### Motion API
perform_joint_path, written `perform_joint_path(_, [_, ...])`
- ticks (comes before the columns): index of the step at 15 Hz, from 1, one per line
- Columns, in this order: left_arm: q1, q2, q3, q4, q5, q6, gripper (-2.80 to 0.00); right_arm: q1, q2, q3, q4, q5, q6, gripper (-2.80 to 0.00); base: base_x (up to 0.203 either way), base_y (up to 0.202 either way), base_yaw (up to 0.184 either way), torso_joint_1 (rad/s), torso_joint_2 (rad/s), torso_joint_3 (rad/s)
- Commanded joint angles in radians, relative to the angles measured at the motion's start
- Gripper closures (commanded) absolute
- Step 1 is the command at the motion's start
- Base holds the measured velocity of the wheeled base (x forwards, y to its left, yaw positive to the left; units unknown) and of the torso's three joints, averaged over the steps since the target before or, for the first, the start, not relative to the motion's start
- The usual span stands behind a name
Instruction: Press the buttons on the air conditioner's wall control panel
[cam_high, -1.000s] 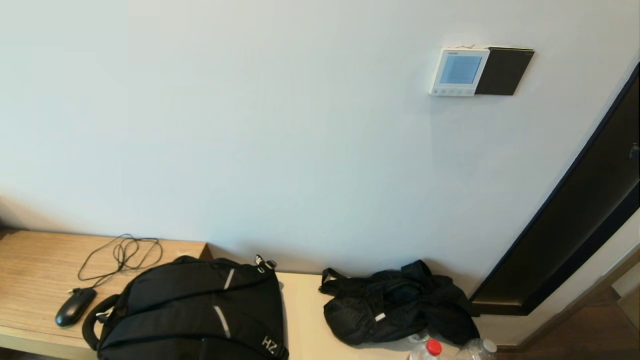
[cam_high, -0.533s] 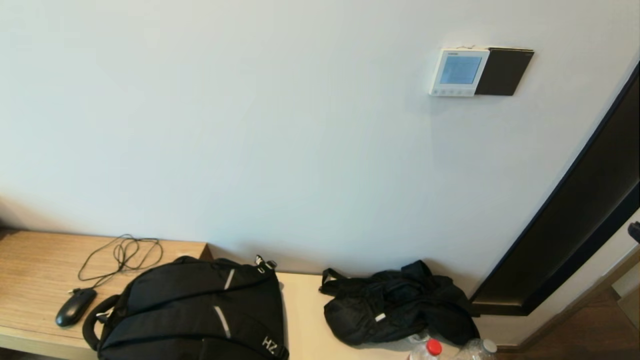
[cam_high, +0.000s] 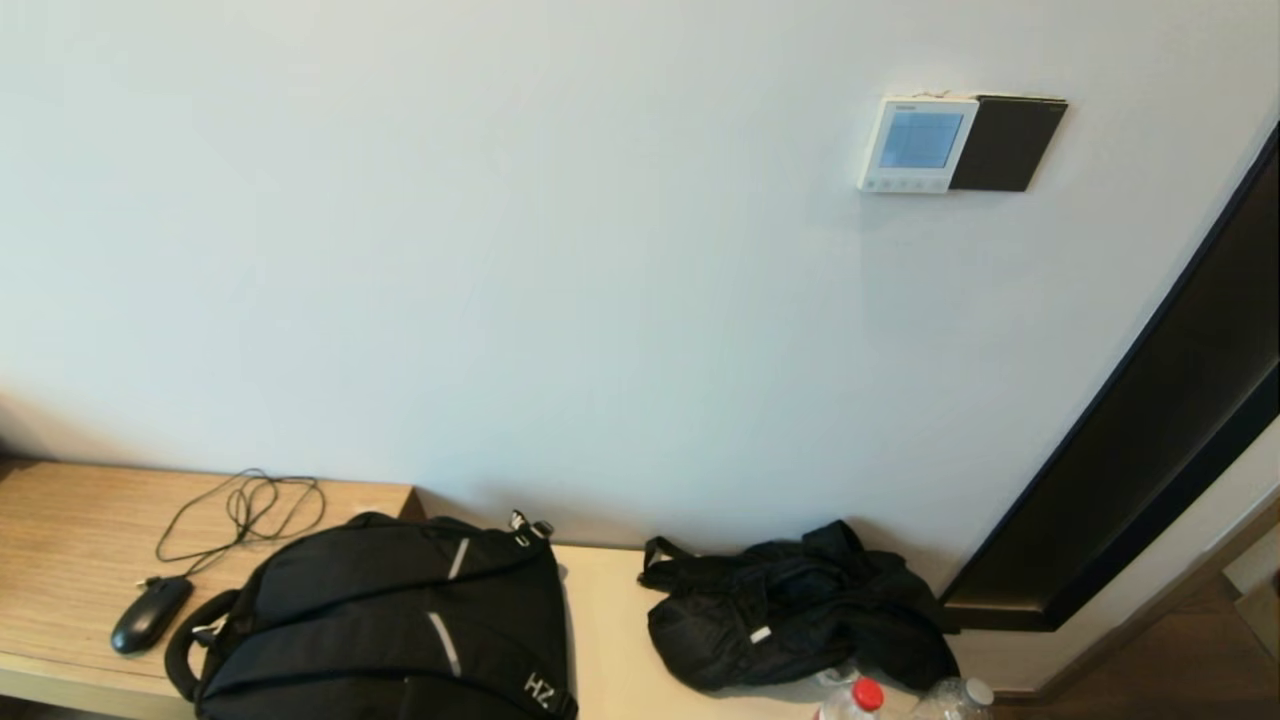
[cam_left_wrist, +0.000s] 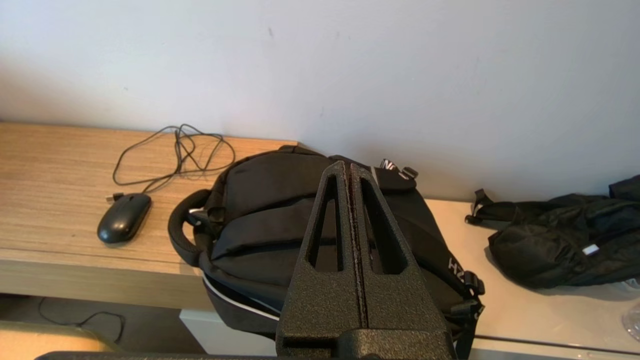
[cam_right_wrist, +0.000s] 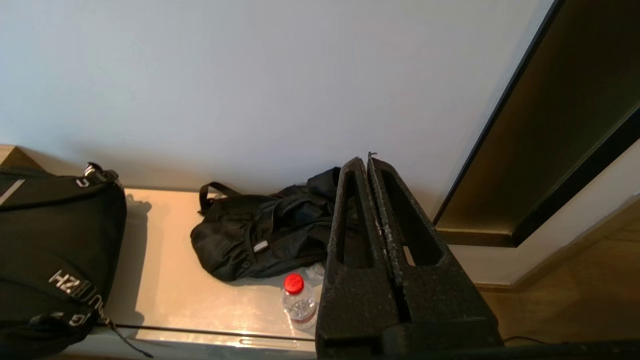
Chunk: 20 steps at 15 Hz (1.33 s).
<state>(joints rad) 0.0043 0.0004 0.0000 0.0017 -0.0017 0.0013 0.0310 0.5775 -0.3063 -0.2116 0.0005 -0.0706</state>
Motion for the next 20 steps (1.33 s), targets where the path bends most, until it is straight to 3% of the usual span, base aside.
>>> perform_joint_path(1, [0.0,0.0,0.0,0.0,0.0,0.0,0.0,-0.02,-0.091,0.031,0.048,0.024,0.0,0.0,0.0,0.0,0.0,0.0,0.0,0.0])
perform_joint_path(7, [0.0,0.0,0.0,0.0,0.0,0.0,0.0,-0.05,-0.271,0.123,0.171,0.075,-0.001,0.0,0.0,0.0,0.0,0.0,0.0,0.0])
perform_joint_path(13, [0.0,0.0,0.0,0.0,0.0,0.0,0.0,-0.044,-0.402,0.261,0.179,0.084,-0.007,0.0,0.0,0.0,0.0,0.0,0.0,0.0])
perform_joint_path(20, [0.0,0.0,0.0,0.0,0.0,0.0,0.0,-0.039,-0.548,0.245,0.299,0.079,-0.011,0.0,0.0,0.0,0.0,0.0,0.0,0.0])
